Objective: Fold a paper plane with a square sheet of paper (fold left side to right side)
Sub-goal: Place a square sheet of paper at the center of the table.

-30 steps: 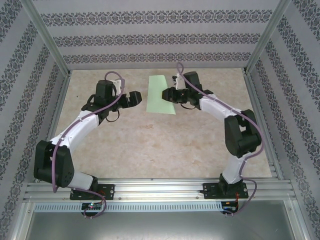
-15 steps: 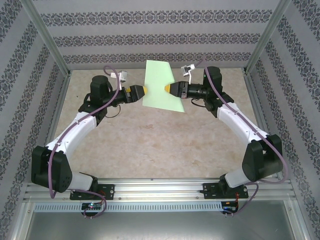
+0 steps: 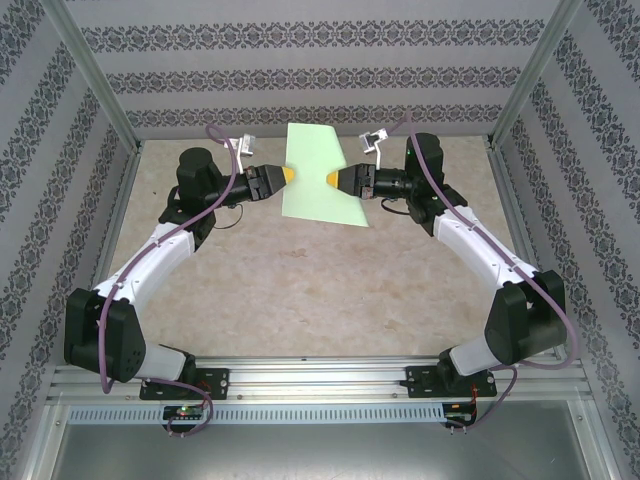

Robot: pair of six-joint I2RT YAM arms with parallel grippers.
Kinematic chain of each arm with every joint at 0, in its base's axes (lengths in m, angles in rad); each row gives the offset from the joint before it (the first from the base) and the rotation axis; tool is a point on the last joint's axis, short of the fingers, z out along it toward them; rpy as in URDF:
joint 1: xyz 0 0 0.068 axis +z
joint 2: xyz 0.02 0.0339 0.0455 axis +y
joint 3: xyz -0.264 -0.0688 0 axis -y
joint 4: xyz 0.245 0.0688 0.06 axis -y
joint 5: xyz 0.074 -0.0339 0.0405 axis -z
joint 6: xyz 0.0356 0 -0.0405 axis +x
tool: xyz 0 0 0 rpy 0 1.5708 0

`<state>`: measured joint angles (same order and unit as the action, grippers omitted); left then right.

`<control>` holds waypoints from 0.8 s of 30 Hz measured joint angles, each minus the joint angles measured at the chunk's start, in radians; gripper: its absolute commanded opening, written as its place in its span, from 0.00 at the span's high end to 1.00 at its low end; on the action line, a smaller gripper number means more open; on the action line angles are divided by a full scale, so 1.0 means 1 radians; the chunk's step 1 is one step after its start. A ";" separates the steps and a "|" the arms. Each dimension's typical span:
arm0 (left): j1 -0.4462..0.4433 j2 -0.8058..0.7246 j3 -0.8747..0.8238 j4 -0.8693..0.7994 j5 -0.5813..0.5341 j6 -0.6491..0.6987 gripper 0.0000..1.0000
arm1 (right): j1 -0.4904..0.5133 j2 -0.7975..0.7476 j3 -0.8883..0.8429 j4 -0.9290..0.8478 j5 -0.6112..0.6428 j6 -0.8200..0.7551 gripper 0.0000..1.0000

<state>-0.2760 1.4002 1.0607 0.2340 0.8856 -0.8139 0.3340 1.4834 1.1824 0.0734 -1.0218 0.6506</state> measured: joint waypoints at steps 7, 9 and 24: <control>-0.002 0.002 -0.002 0.000 0.011 0.000 0.92 | 0.006 0.000 0.000 0.002 -0.002 0.011 0.73; -0.005 0.002 -0.002 -0.003 0.016 0.002 1.00 | 0.006 0.000 0.000 -0.004 -0.002 0.010 0.67; -0.037 0.071 -0.079 -0.183 -0.045 0.118 1.00 | -0.087 -0.070 -0.032 -0.448 0.272 -0.234 0.20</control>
<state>-0.3134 1.4708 0.9817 0.0513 0.8406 -0.6956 0.2466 1.4136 1.1507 -0.3748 -0.7498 0.4164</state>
